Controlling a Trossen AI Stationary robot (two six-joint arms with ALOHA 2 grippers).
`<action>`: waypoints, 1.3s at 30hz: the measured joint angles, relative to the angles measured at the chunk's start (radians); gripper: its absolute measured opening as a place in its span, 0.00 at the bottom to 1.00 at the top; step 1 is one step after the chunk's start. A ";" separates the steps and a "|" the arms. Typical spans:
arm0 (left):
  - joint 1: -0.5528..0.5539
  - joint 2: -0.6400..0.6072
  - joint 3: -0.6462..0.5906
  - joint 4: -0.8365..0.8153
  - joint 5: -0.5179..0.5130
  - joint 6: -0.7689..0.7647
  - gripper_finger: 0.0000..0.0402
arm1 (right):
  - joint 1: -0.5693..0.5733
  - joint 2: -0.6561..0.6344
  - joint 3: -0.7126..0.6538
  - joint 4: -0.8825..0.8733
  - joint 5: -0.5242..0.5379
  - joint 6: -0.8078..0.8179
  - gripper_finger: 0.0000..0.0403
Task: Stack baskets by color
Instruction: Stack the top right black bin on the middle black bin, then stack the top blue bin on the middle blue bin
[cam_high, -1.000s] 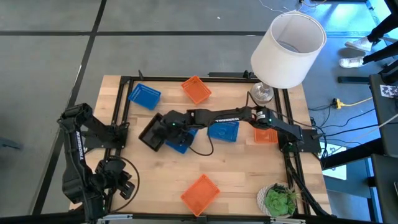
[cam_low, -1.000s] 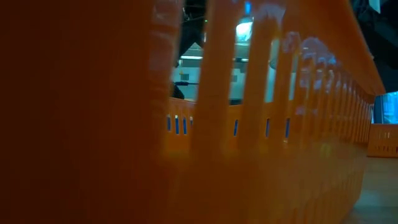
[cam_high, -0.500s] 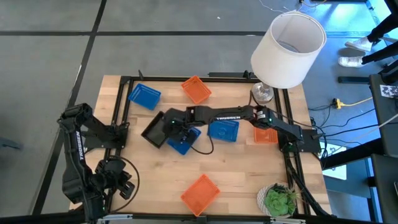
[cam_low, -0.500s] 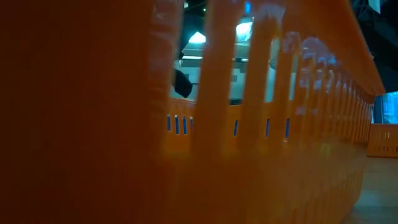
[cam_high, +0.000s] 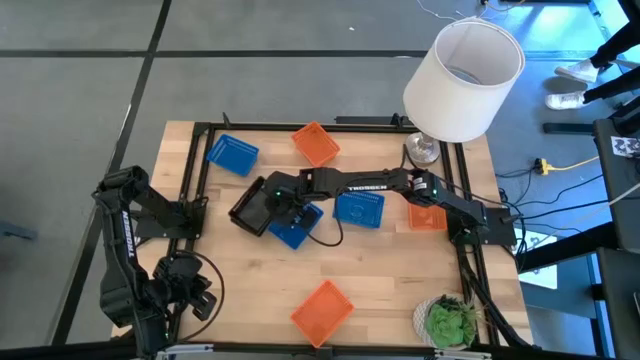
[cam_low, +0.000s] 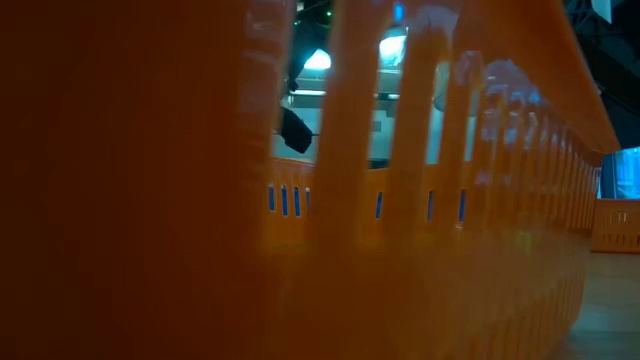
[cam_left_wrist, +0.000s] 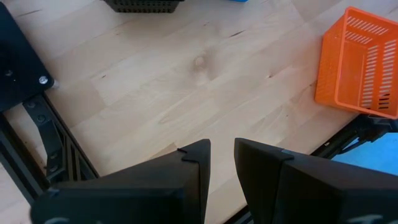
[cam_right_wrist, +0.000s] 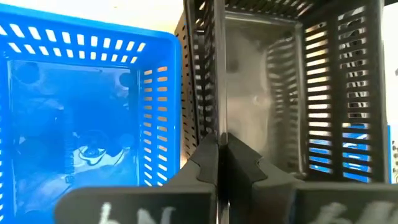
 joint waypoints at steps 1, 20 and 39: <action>0.000 0.000 0.000 0.000 0.000 0.000 0.16 | 0.000 0.000 0.000 -0.001 0.000 -0.001 0.02; 0.000 0.000 0.000 0.000 0.007 0.000 0.16 | -0.002 0.000 0.000 0.025 -0.001 -0.050 0.22; 0.005 0.000 0.000 0.000 -0.153 0.159 0.16 | 0.014 -0.093 0.137 -0.523 -0.407 0.268 0.25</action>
